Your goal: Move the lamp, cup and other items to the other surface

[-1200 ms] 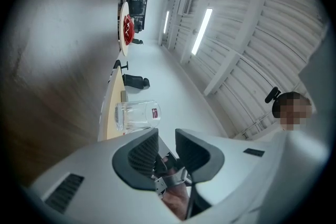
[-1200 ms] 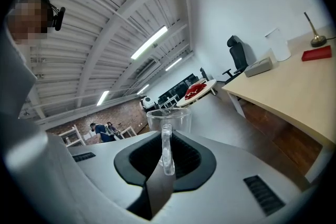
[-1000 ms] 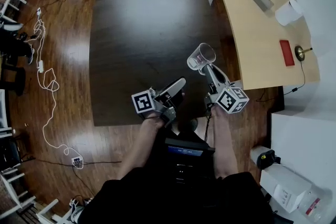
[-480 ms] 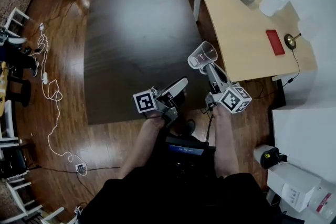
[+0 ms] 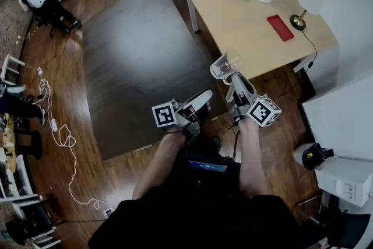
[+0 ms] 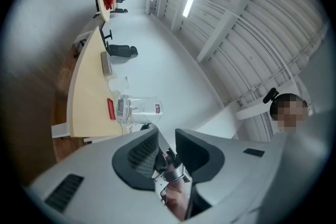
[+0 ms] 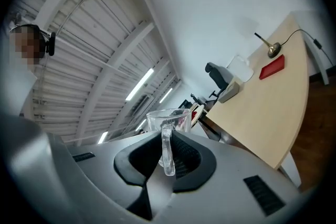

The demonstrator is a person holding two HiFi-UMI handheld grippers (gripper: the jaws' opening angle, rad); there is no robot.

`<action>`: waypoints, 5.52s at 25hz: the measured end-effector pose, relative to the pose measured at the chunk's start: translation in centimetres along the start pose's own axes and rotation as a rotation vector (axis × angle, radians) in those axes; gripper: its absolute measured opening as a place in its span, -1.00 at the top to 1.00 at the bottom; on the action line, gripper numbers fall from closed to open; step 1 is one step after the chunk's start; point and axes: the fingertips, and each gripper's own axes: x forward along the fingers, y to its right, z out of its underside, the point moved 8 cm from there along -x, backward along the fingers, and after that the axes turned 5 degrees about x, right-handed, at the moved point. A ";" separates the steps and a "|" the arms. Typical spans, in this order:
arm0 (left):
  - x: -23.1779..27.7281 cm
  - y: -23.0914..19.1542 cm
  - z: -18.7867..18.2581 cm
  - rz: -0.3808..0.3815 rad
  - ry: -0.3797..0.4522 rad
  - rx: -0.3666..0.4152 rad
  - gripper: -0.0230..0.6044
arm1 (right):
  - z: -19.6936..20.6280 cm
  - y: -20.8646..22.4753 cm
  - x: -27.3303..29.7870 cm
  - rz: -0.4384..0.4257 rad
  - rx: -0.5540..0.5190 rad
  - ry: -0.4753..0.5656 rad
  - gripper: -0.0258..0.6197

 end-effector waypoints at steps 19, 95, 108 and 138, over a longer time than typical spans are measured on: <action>6.2 0.2 7.0 0.258 -0.322 -0.213 0.56 | -1.2 -2.5 -14.4 0.241 0.027 0.331 0.70; 58.4 -19.5 7.8 0.139 -0.210 -0.215 0.56 | -40.5 36.5 -12.0 0.208 0.062 0.199 0.70; 55.8 -23.5 -0.5 0.027 -0.032 -0.184 0.56 | -41.0 40.3 0.2 0.174 0.005 0.016 0.70; 56.2 -32.6 -4.2 -0.333 0.391 -0.133 0.56 | -40.0 57.0 18.5 0.037 -0.054 -0.379 0.70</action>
